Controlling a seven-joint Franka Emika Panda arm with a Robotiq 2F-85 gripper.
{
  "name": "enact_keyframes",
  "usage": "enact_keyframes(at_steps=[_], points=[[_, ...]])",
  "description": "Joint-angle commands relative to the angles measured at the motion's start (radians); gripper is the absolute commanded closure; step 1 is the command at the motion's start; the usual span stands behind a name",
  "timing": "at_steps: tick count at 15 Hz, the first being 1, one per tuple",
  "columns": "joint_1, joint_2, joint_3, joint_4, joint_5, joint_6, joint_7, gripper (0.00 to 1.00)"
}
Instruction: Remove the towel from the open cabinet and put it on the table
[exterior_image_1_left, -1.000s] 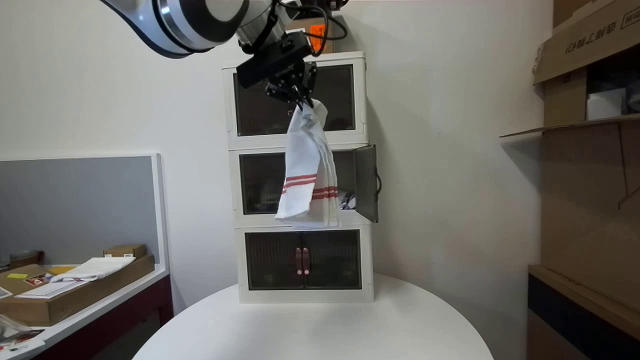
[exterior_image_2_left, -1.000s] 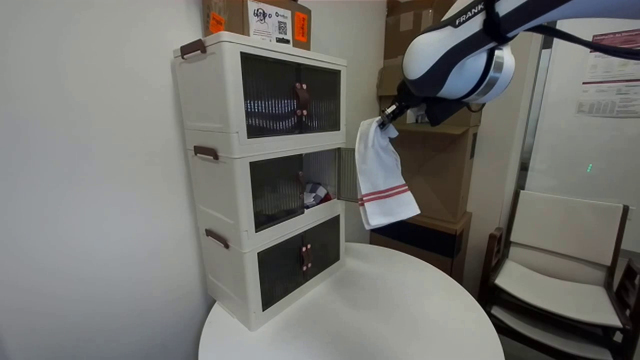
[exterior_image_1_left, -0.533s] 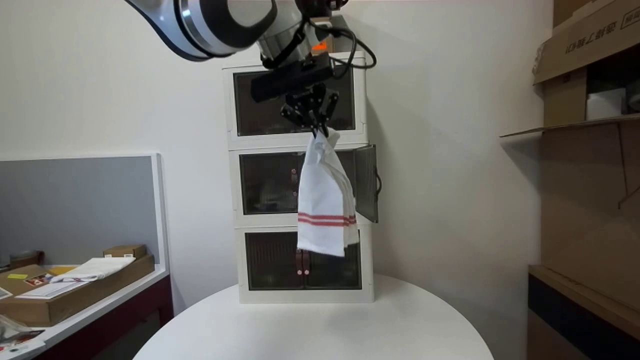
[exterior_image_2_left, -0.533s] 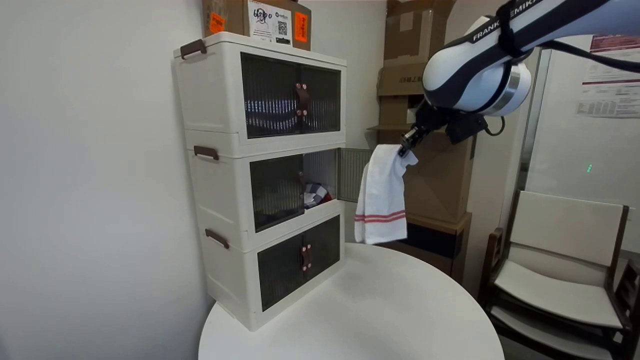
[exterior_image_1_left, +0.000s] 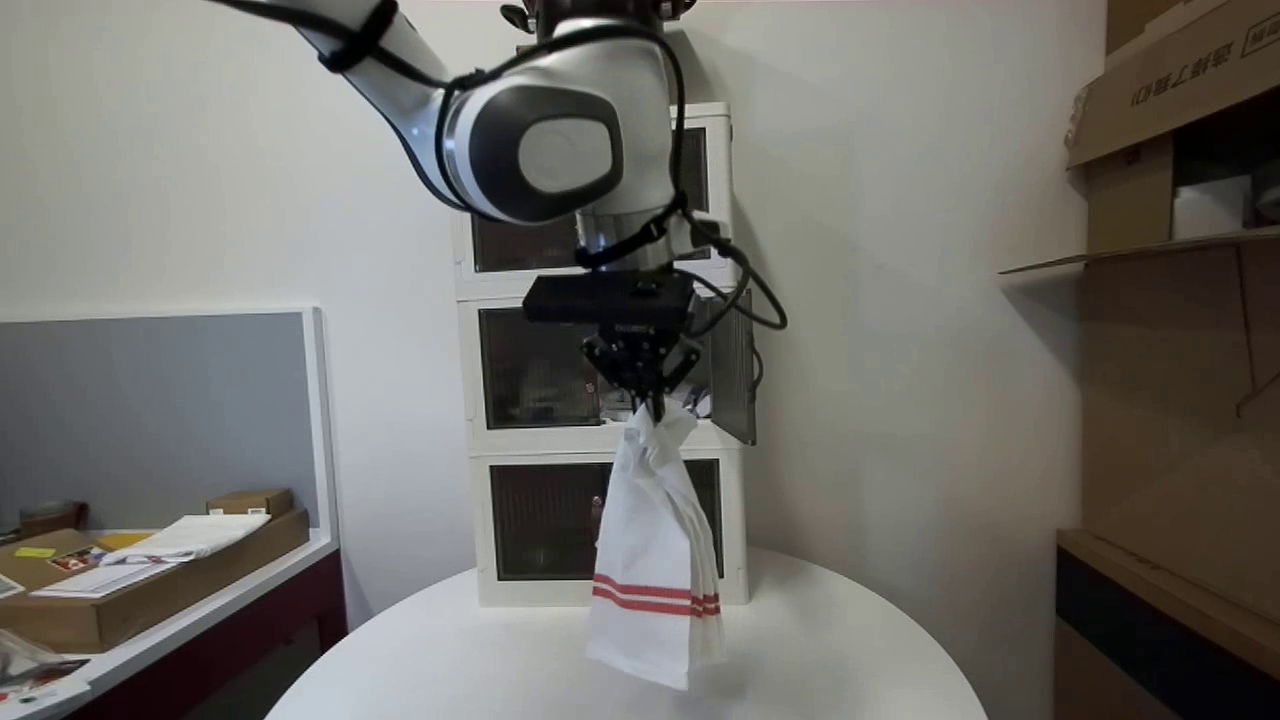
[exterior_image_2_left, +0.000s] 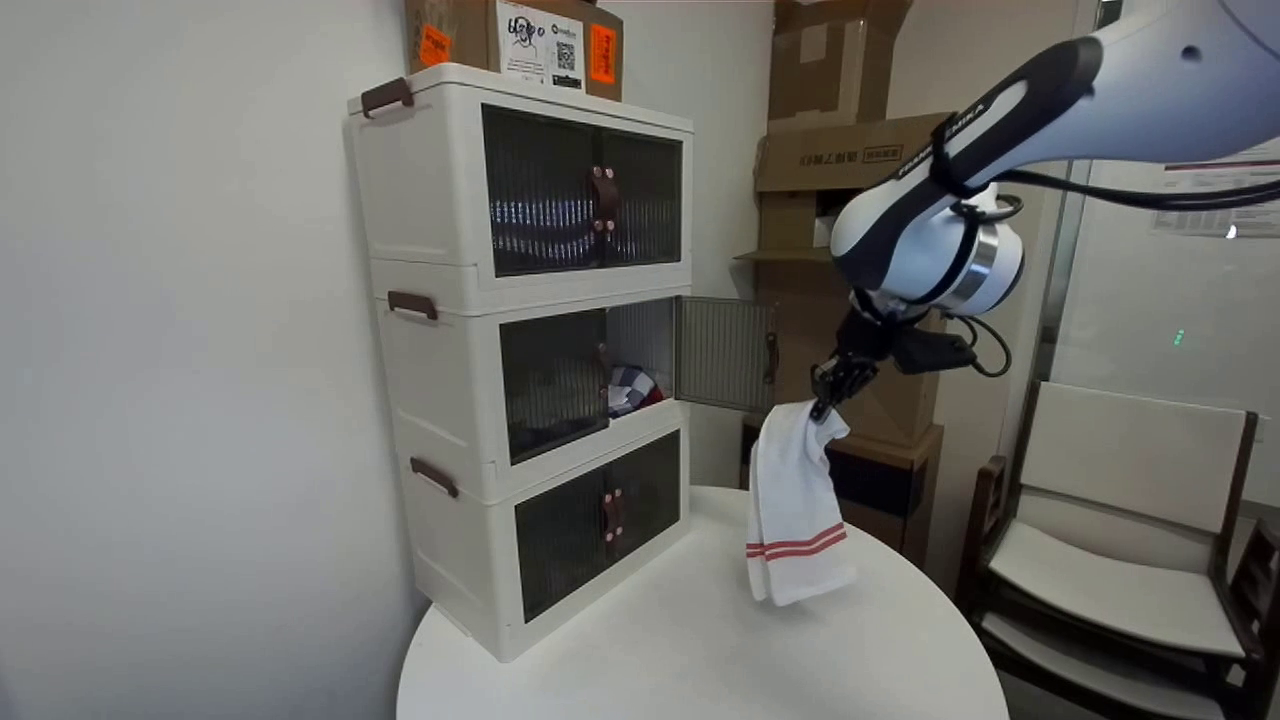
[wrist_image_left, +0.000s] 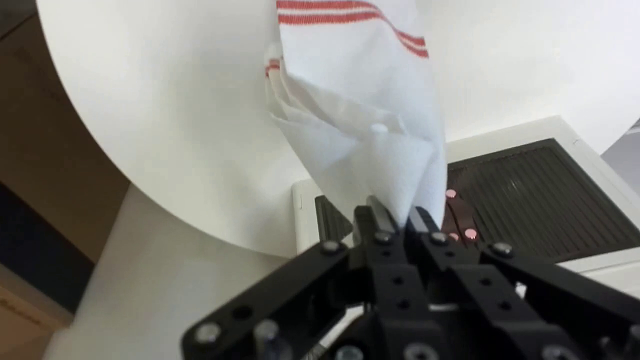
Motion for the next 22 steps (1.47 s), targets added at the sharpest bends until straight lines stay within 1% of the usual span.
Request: enact_keyframes(at_steps=[1,6,11,15,18,22], points=[[-0.022,0.144,0.021,0.084,0.086,-0.046,0.000,0.98],[-0.090,0.324,0.093,0.182,0.148,-0.091,0.021,0.98],[-0.158,0.480,0.187,0.305,0.126,-0.181,0.063,0.98],[-0.191,0.581,0.243,0.394,0.109,-0.258,0.108,0.98],[-0.212,0.645,0.263,0.444,0.104,-0.313,0.141,0.98],[-0.243,0.709,0.276,0.467,0.126,-0.324,0.200,0.98]])
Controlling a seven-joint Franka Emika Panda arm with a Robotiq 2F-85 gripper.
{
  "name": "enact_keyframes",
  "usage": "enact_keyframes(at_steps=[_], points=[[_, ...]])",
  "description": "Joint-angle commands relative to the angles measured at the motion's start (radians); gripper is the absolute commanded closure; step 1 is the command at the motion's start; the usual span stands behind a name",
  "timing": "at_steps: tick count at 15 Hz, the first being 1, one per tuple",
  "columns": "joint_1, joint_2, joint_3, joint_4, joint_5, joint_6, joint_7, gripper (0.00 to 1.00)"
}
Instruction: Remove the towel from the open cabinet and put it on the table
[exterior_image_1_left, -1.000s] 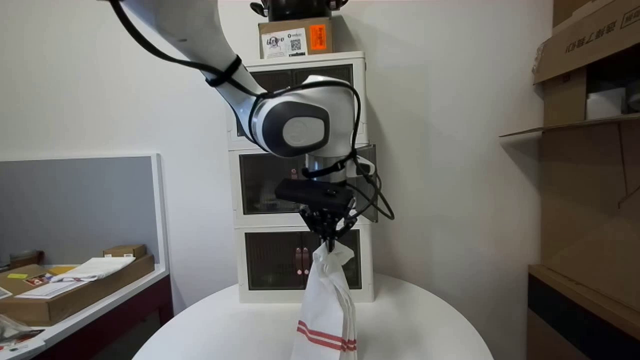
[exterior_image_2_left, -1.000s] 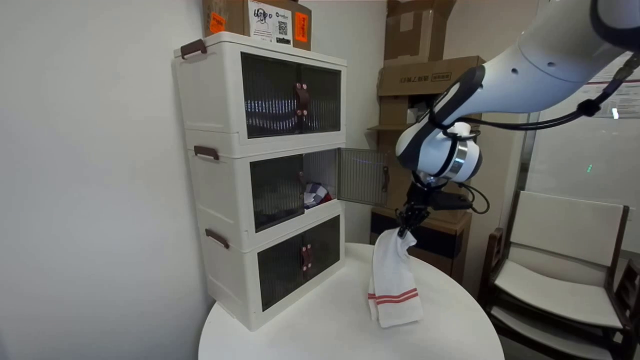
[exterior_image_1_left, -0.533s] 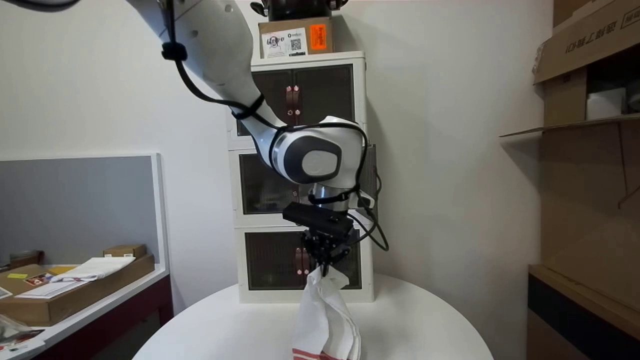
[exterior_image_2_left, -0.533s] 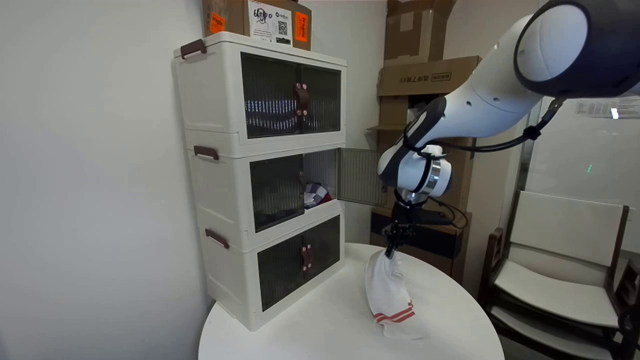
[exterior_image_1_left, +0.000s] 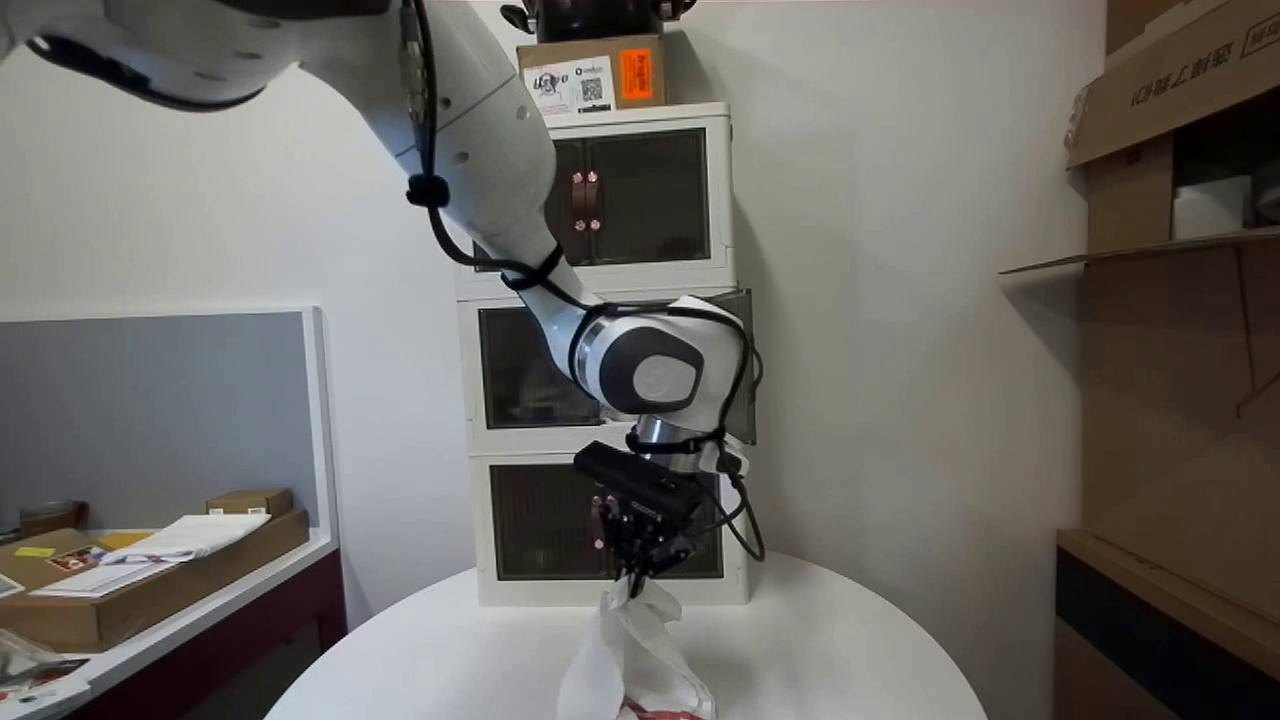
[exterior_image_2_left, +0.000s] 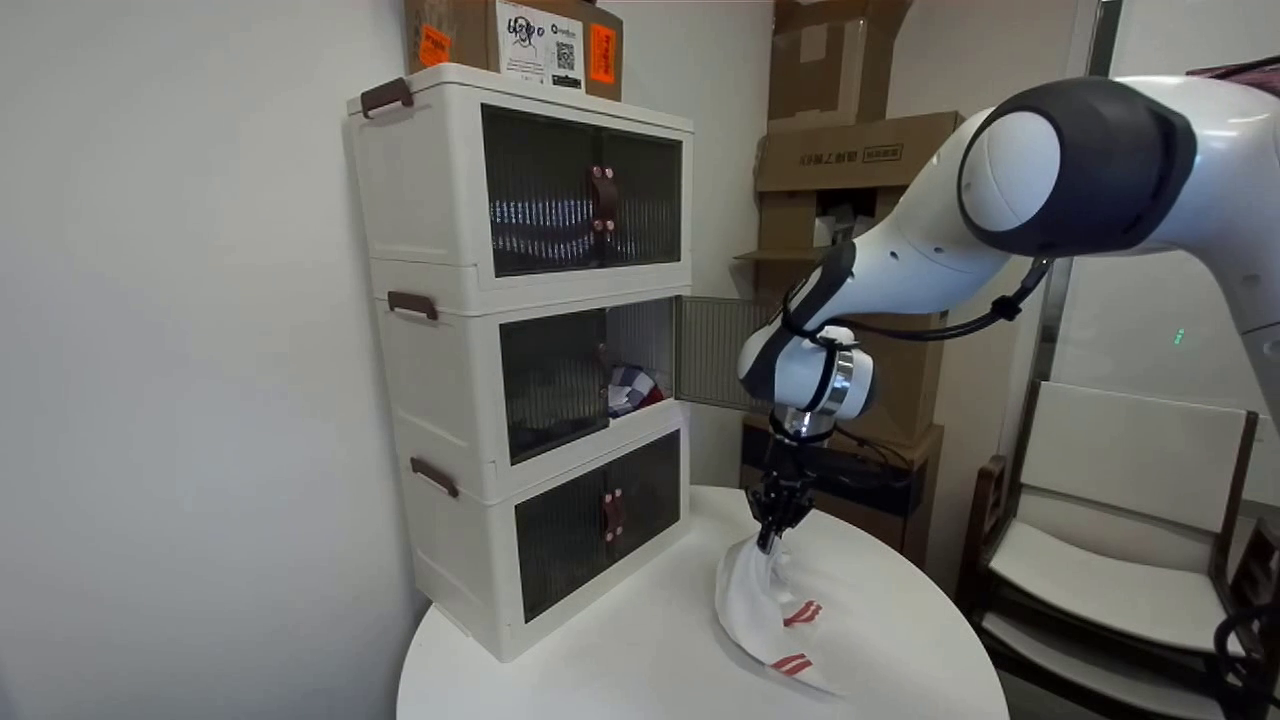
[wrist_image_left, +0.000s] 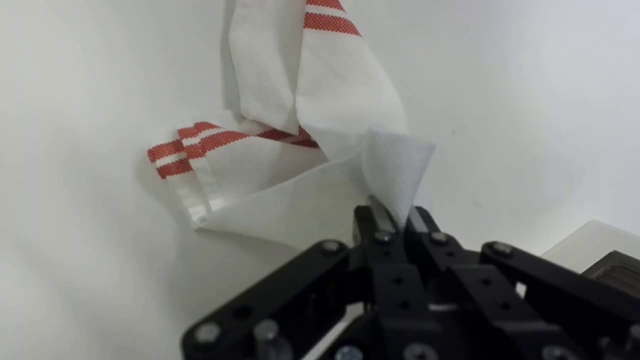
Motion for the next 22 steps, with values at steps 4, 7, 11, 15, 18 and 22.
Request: enact_keyframes(at_steps=[4,7,11,15,18,22], points=[[-0.061,0.152,0.026,0.052,-0.007,-0.046,0.077,0.98],[-0.060,0.213,0.009,0.056,-0.051,-0.031,0.105,0.98],[-0.047,0.236,-0.015,0.075,-0.148,-0.024,0.164,0.54],[-0.043,0.197,0.007,0.097,-0.200,-0.037,0.141,0.25],[-0.019,0.132,0.027,0.103,-0.235,-0.054,0.137,0.02],[0.031,0.051,0.050,0.149,-0.274,-0.199,0.148,0.00]])
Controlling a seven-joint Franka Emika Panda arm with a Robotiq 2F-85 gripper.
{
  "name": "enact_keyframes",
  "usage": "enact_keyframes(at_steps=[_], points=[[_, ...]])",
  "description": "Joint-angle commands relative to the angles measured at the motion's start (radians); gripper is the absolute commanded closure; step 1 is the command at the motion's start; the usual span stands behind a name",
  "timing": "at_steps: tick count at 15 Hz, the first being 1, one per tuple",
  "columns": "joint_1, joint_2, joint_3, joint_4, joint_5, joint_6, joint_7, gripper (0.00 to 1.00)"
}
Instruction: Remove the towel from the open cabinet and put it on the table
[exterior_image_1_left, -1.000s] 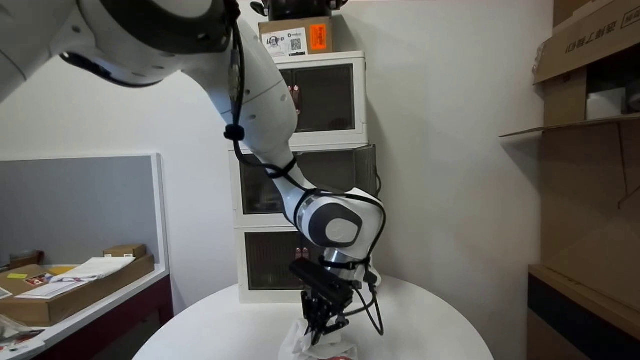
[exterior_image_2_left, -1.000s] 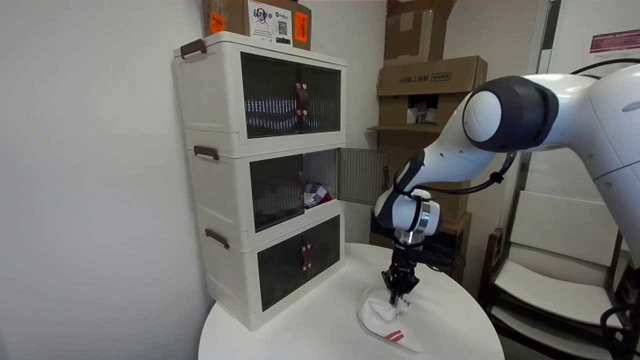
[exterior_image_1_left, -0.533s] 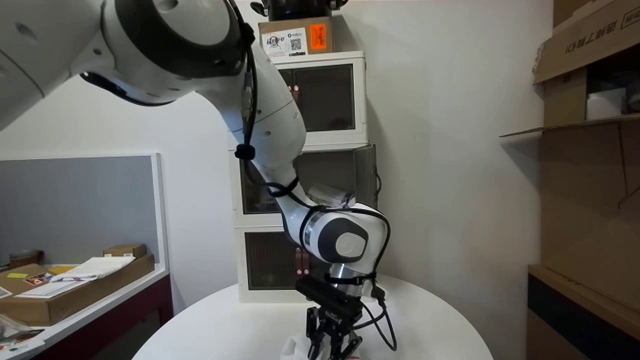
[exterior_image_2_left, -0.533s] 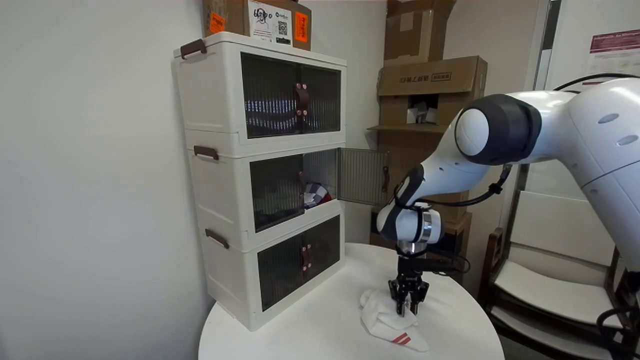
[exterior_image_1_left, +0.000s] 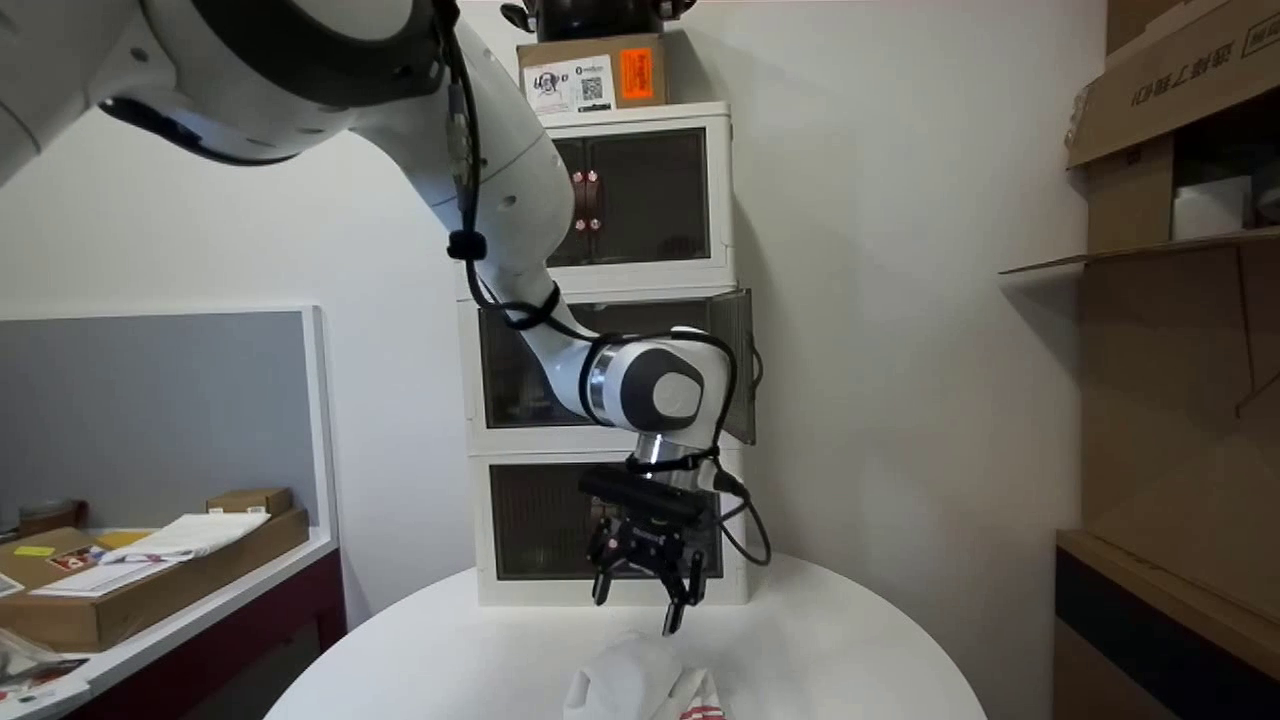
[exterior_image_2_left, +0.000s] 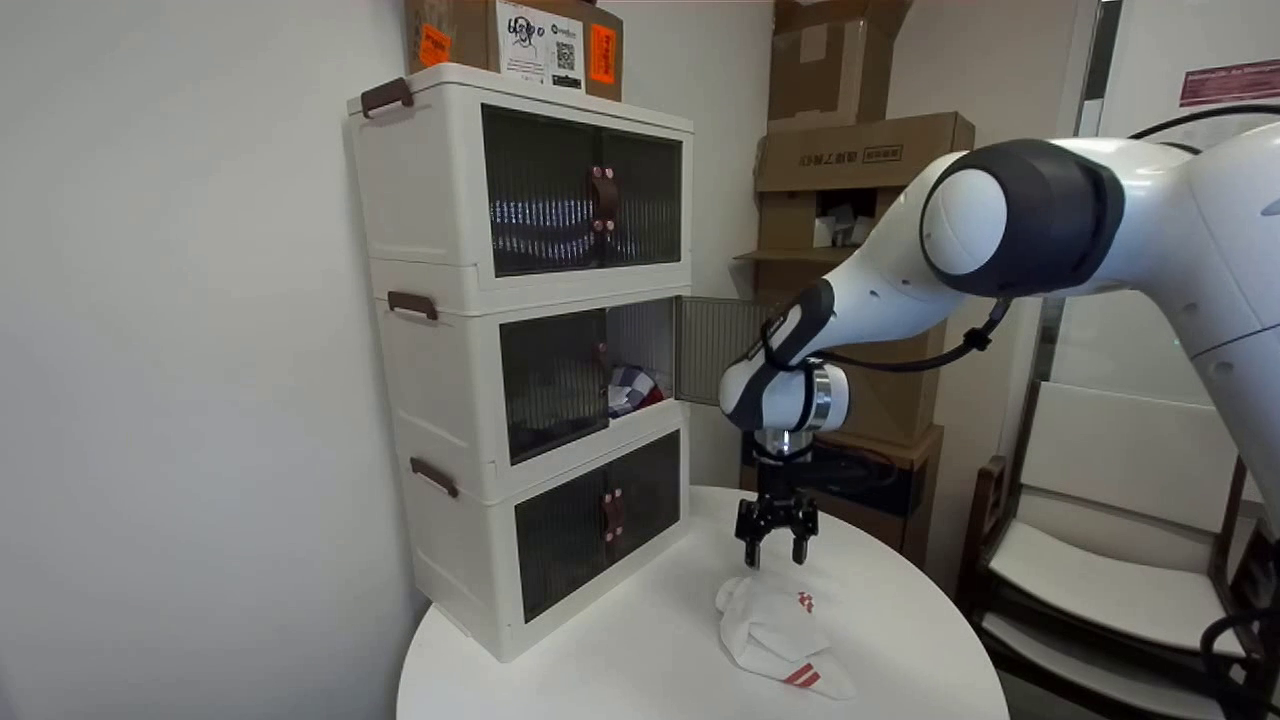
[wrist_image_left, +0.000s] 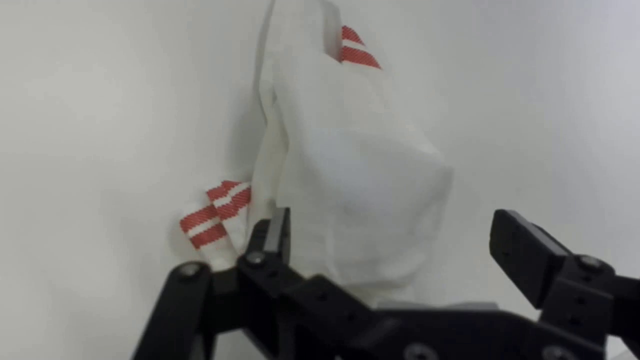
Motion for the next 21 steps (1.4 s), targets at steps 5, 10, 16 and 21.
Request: enact_keyframes(at_steps=[5,10,16,21], points=[[0.111,-0.116,0.016,0.075,-0.058,-0.174,0.112,0.00],[0.198,-0.214,-0.029,0.028,-0.284,-0.045,0.254,0.00],[0.186,-0.394,0.010,-0.094,-0.299,0.138,0.182,0.00],[0.170,-0.542,0.023,-0.185,-0.169,0.169,0.025,0.00]])
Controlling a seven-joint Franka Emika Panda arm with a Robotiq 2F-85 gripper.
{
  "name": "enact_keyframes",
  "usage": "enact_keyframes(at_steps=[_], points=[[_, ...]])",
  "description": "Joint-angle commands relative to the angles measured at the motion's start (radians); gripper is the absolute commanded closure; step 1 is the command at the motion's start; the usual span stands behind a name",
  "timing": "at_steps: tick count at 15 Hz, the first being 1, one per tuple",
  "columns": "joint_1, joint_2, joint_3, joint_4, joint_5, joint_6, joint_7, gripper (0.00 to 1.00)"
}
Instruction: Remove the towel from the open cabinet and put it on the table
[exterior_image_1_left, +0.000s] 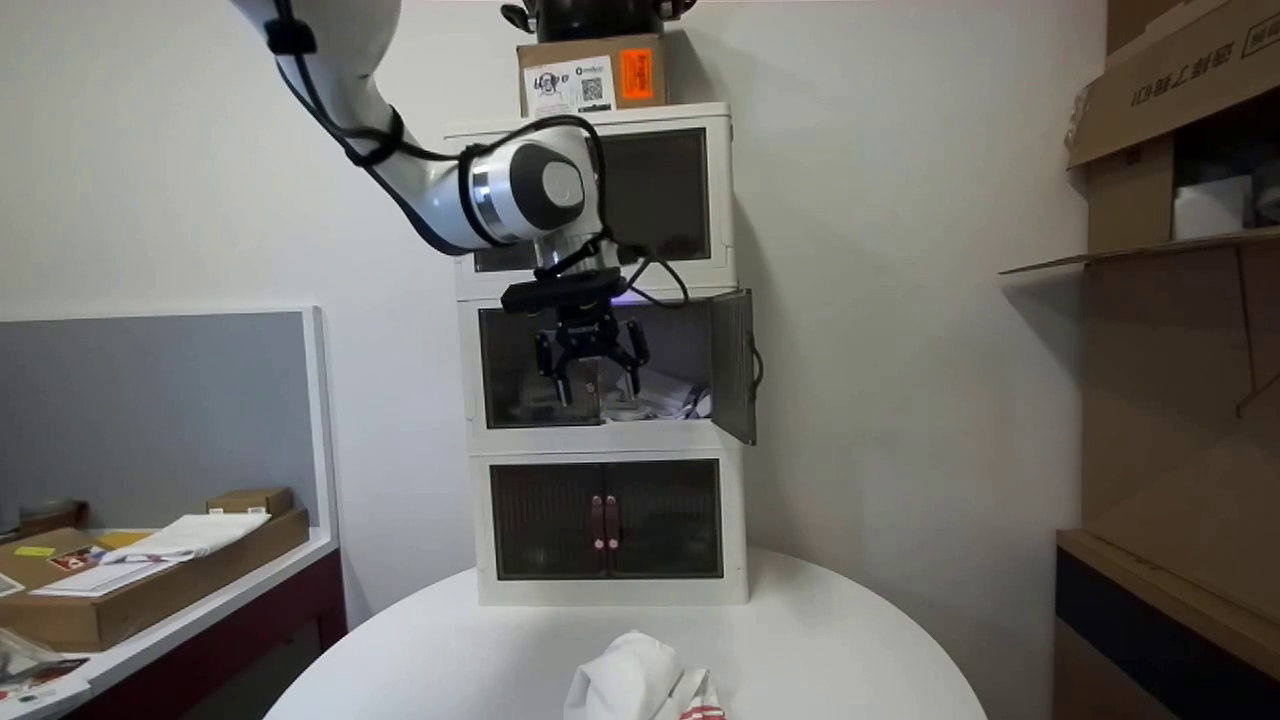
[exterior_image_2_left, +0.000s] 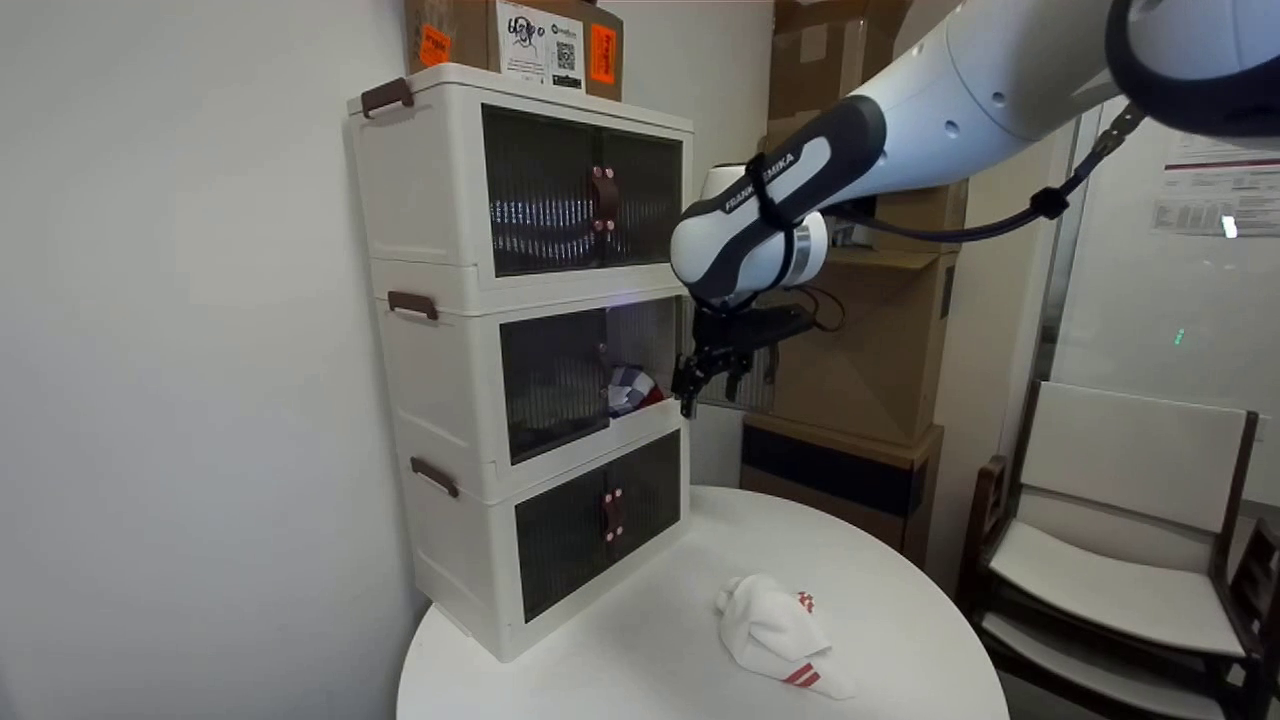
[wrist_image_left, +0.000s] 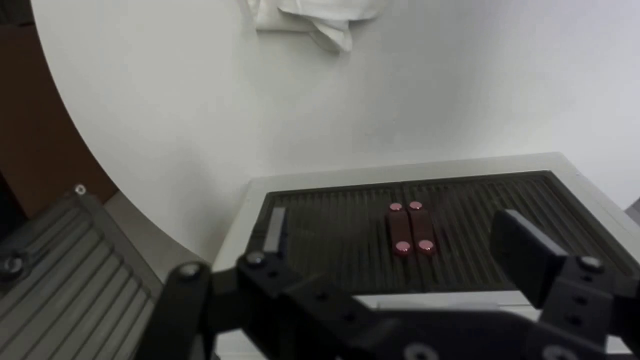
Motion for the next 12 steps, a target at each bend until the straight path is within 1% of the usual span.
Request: enact_keyframes(at_steps=[1,4,5,8,12], points=[[-0.017,-0.136,0.009,-0.113,0.095,0.037,-0.115,0.00],[-0.010,-0.202,-0.003,-0.156,0.136,0.037,-0.165,0.00],[-0.003,-0.141,-0.004,-0.090,0.100,0.004,-0.117,0.00],[-0.001,-0.183,-0.008,-0.123,0.108,0.004,-0.134,0.00],[-0.001,-0.186,-0.008,-0.133,0.108,0.009,-0.135,0.00]])
